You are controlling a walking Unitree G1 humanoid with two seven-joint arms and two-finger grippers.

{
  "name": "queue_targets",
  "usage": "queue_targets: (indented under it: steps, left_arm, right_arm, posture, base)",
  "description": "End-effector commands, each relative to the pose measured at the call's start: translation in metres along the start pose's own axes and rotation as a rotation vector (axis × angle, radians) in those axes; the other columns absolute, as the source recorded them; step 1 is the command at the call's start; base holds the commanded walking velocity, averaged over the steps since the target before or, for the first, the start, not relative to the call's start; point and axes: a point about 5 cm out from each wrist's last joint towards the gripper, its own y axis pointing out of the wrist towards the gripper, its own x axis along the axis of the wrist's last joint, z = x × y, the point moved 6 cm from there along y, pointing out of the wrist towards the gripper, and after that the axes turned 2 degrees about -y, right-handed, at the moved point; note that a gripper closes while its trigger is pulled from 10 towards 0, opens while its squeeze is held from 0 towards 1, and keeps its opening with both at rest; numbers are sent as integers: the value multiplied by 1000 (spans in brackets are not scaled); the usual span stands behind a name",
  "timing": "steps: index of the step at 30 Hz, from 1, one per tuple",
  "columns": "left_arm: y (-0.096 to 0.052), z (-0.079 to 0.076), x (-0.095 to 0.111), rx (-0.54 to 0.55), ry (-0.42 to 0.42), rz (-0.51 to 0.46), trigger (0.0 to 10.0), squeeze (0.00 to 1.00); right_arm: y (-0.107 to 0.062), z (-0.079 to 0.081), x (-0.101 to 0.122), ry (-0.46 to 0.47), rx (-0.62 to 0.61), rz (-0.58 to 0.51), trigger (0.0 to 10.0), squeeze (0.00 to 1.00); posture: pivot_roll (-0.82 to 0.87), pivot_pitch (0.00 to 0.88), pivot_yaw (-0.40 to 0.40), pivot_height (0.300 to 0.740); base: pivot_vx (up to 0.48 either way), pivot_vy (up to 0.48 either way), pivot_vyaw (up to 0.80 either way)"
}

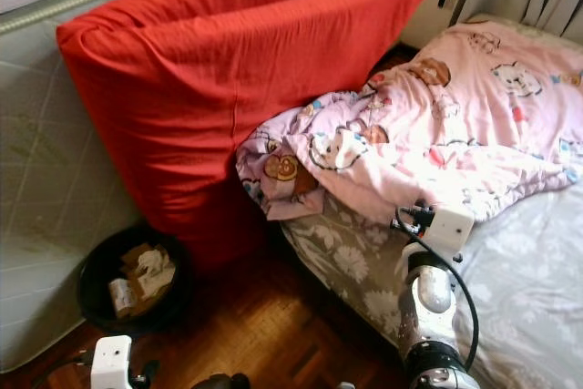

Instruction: Clean up the room

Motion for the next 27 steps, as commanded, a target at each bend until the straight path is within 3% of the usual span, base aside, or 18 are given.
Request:
queue_targets:
  steps: [1,9,12,14,15,17,21,23,27]
  left_arm:
    - [-2,5,-8,10,13,29,10000,0]
    - [-2,5,-6,7,23,24,10000,0]
    - [-2,5,-7,4,36,28,10000,0]
    - [-2,3,-8,-4,41,30,10000,0]
    - [-2,3,-8,-5,42,30,10000,0]
    - [-3,3,-9,-8,47,32,10000,0]
    - [-3,2,-9,-10,47,32,10000,0]
    - [-2,2,-8,-17,55,33,10000,0]
    - [-2,2,-8,-24,61,32,10000,0]
  right_arm:
    - [3,-1,13,13,-11,-56,10000,0]
    - [0,7,19,30,7,-95,10000,0]
    - [-2,10,4,30,24,-19,10000,0]
    - [-8,9,-24,13,27,114,10000,0]
    - [-9,7,-26,24,20,123,10000,0]
    - [-16,-6,-47,41,-41,228,10000,0]
    - [-24,-18,-65,58,-84,312,10000,0]
    - [-33,-32,-80,40,-136,389,10000,0]
    - [-52,-39,-105,27,-150,508,10000,0]
  posture:
    - [12,154,23,740]
    - [15,161,23,740]
    - [16,162,21,740]
    - [15,165,19,740]
    - [18,165,20,740]
    - [19,166,19,740]
    - [20,167,19,740]
    - [18,167,20,740]
    - [19,168,21,740]
  base:
    - [-292,0,0]
    - [-254,0,0]
    - [0,0,0]
    - [0,0,0]
    - [0,0,0]
    - [0,0,0]
    - [0,0,0]
    - [0,0,0]
    - [0,0,0]
